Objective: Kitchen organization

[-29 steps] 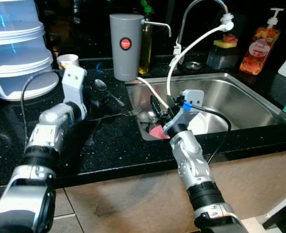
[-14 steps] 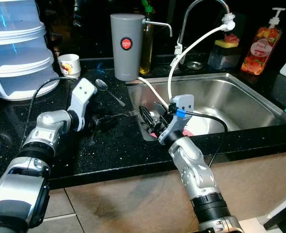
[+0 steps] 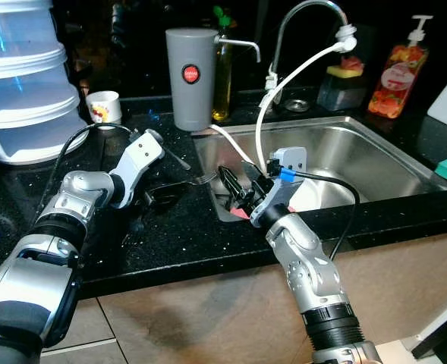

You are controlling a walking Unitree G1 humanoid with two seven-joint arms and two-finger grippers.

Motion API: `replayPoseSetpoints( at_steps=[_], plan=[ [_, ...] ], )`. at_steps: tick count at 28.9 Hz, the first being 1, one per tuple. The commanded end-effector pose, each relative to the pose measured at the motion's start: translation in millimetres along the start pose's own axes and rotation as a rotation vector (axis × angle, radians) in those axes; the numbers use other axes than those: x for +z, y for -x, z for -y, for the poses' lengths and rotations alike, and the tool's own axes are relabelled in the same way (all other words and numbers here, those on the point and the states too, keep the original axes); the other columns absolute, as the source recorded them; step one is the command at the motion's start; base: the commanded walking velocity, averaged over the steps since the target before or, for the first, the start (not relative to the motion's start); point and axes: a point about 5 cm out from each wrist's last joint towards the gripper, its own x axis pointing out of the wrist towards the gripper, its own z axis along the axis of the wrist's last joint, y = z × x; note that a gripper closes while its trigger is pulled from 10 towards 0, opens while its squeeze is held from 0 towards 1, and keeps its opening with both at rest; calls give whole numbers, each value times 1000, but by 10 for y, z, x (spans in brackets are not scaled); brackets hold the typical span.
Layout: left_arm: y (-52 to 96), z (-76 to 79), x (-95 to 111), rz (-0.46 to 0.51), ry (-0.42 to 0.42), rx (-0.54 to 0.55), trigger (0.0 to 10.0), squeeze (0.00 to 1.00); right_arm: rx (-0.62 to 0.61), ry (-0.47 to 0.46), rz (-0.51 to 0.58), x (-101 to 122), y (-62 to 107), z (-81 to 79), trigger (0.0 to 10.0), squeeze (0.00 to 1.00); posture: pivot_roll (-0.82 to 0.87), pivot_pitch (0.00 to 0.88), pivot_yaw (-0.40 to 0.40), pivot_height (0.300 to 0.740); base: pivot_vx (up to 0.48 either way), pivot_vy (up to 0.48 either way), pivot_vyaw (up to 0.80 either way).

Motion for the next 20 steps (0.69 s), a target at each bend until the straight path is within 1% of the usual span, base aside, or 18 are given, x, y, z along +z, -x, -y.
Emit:
replayPoseSetpoints(
  at_steps=[1, 4, 5, 6, 7, 8, 9, 16, 17, 18, 19, 20],
  plan=[
    [62, 58, -424, -196, 108, -14, 10000, 0, 0, -16, -3, 12, 11, -2, 10000, 0, 45, 64, 31, 740, 0, 0, 0],
    [65, 56, -421, -192, 119, -17, 10000, 0, -1, -17, -3, 13, 9, 1, 10000, 0, 45, 64, 31, 740, 0, 0, 0],
    [71, 51, -420, -194, 118, -18, 6863, 0, -1, -17, -5, 17, 8, 4, 10000, 0, 45, 65, 29, 740, 0, 0, 0],
    [75, 47, -420, -196, 116, -19, 6863, 0, -1, -17, -6, 19, 6, 5, 10000, 0, 45, 65, 29, 740, 0, 0, 0],
    [78, 42, -422, -199, 119, -15, 1098, 0, -1, -17, -8, 22, 5, 6, 10000, 0, 44, 65, 28, 740, 0, 0, 0],
    [78, 42, -422, -199, 119, -15, 1098, 0, -1, -17, -8, 22, 5, 6, 10000, 0, 44, 65, 28, 740, 0, 0, 0],
    [81, 39, -426, -201, 124, -11, 0, 0, 0, -16, -9, 25, 4, 6, 10000, 0, 44, 65, 28, 740, 0, 0, 0],
    [75, 21, -389, -168, 121, 10, 0, 0, 0, -17, -12, 35, -1, 5, 10000, 0, 44, 66, 26, 740, 0, 0, 0],
    [73, 12, -356, -141, 129, 11, 0, 0, -2, -17, -12, 36, -2, 7, 10000, 0, 43, 66, 25, 740, 0, 0, 0],
    [73, 12, -356, -141, 129, 11, 0, 0, -2, -17, -12, 36, -2, 7, 10000, 0, 43, 66, 25, 740, 0, 0, 0],
    [75, -2, -316, -111, 136, 13, 0, 0, -5, -19, -12, 39, -2, 11, 10000, 0, 43, 66, 25, 740, 0, 0, 0],
    [75, -2, -316, -111, 136, 13, 0, 0, -5, -19, -12, 39, -2, 11, 10000, 0, 43, 66, 25, 740, 0, 0, 0]
  ],
)
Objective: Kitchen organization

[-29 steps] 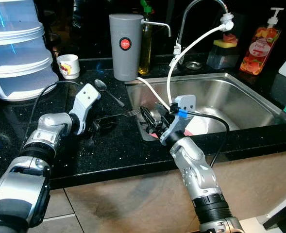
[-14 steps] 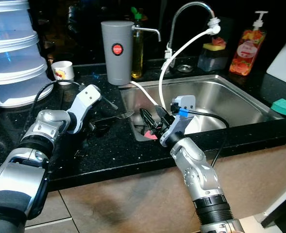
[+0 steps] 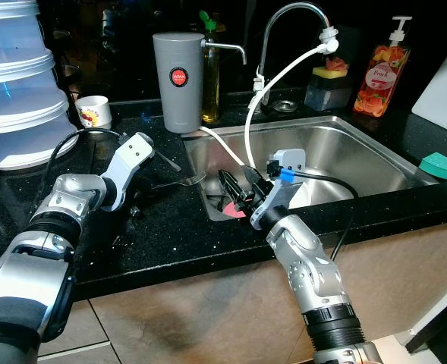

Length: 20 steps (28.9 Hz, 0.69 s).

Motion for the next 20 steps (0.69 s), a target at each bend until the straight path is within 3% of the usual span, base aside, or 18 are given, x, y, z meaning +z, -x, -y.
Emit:
replayPoseSetpoints(
  at_steps=[1, 6, 10, 13, 14, 17, 18, 20],
  plan=[
    [8, 35, -183, -62, 41, -23, 0, 0, -3, -8, 5, 35, -7, 3, 10000, 0, 44, 66, 25, 740, 0, 0, 0],
    [41, -1, -6, 75, 136, -70, 0, 0, -16, -21, 10, 50, -14, 25, 10000, 0, 42, 67, 26, 740, 0, 0, 0],
    [172, -123, 299, 343, 324, -120, 0, 0, -23, -36, 16, 66, -19, 39, 10000, 0, 44, 68, 26, 740, 0, 0, 0],
    [251, -177, 381, 429, 368, -145, 0, 0, -23, -40, 16, 67, -22, 40, 10000, 0, 47, 68, 25, 740, 0, 0, 0],
    [328, -210, 450, 507, 404, -197, 0, 0, -21, -44, 17, 70, -28, 38, 10000, 0, 49, 70, 23, 740, 0, 0, 0],
    [391, -221, 510, 576, 435, -260, 0, 0, -20, -47, 18, 75, -34, 35, 10000, 0, 50, 70, 22, 740, 0, 0, 0],
    [463, -228, 590, 666, 470, -333, 0, 0, -18, -51, 21, 80, -41, 31, 10000, 0, 50, 70, 22, 740, 0, 0, 0],
    [493, -231, 622, 706, 486, -360, 0, 0, -17, -52, 22, 81, -43, 29, 10000, 0, 50, 70, 22, 740, 0, 0, 0]
  ],
)
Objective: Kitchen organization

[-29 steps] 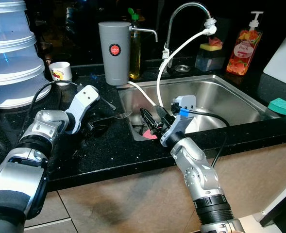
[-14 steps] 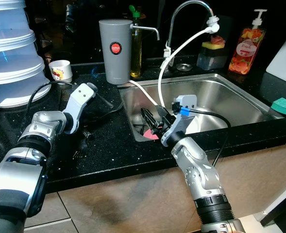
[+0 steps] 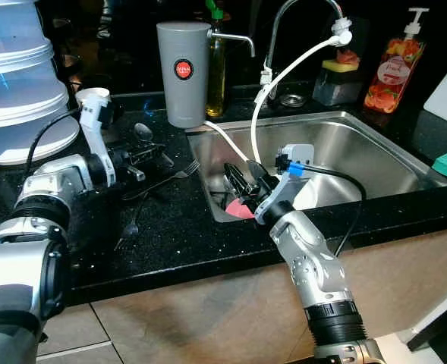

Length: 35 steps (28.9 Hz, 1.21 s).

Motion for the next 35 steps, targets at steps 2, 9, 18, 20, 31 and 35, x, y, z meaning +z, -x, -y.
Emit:
replayPoseSetpoints(
  at_steps=[2, 9, 18, 20, 31, 35],
  plan=[
    [55, 49, 206, 96, 19, -76, 0, 0, 8, -12, -5, 5, -18, -18, 10000, 0, 55, 68, 19, 740, 0, 0, 0],
    [100, 131, 289, 314, 176, -203, 0, 0, 17, -24, 2, 14, -47, -44, 10000, 0, 61, 63, 15, 740, 0, 0, 0],
    [65, -239, -96, -45, -164, 541, 8941, 0, 22, -16, -2, 6, -55, -53, 10000, 0, 64, 68, 8, 740, 0, 0, 0],
    [104, -298, -104, -69, -210, 659, 10000, 0, 21, -16, -3, 5, -54, -53, 10000, 0, 64, 68, 8, 740, 0, 0, 0],
    [-36, -271, -8, -17, -169, 701, 10000, 1000, 23, -16, -8, -8, -54, -71, 10000, 0, 56, 79, 11, 740, 0, 0, 0],
    [-119, -271, -98, -107, -156, 743, 10000, 1000, 21, -13, -16, -16, -43, -58, 10000, 0, 57, 79, 12, 740, 0, 0, 0]
  ],
)
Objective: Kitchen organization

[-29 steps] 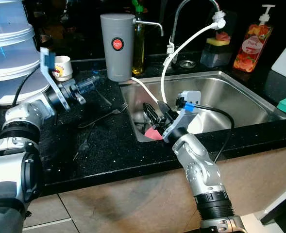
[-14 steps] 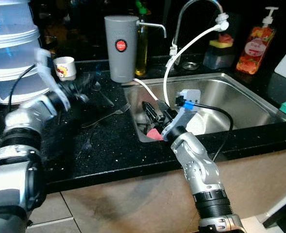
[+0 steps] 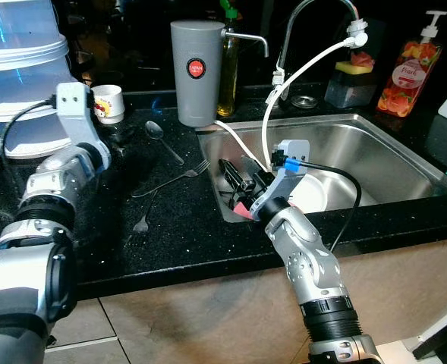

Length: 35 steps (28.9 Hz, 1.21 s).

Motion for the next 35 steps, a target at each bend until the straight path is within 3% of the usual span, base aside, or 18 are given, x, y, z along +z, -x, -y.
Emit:
replayPoseSetpoints(
  at_steps=[1, 10, 15, 16, 17, 19, 33, 34, 35],
  plan=[
    [-32, 48, -34, -47, -20, 5, 10000, 1000, -1, -2, -24, -32, 7, 3, 10000, 0, 57, 79, 12, 740, 0, 0, 0],
    [-134, 327, -138, -148, -110, -114, 10000, 1000, 21, 24, -75, -124, 41, -34, 10000, 0, 55, 70, 22, 740, 0, 0, 0],
    [-141, 375, -250, -209, -133, -133, 10000, 1000, 84, 93, -143, -209, 73, -93, 10000, 0, 54, 67, 26, 740, 0, 0, 0],
    [-139, 374, -286, -227, -149, -127, 10000, 914, 114, 111, -158, -233, 82, -127, 10000, 0, 54, 67, 26, 740, 0, 0, 0],
    [-136, 367, -308, -239, -176, -122, 10000, 0, 132, 117, -163, -241, 84, -152, 10000, 0, 54, 67, 26, 740, 0, 0, 0],
    [-129, 358, -348, -260, -219, -121, 10000, 0, 157, 129, -169, -250, 88, -191, 10000, 0, 54, 67, 26, 740, 0, 0, 0],
    [-59, 325, -614, -435, -222, -135, 10000, 0, 160, 143, -172, -246, 82, -195, 10000, 0, 53, 69, 25, 740, 0, 0, 0],
    [-53, 318, -627, -447, -227, -132, 8431, 0, 160, 144, -173, -244, 83, -193, 10000, 0, 53, 69, 25, 740, 0, 0, 0],
    [-48, 313, -636, -455, -229, -131, 6235, 0, 161, 144, -173, -243, 84, -192, 10000, 0, 53, 69, 25, 740, 0, 0, 0]
  ],
)
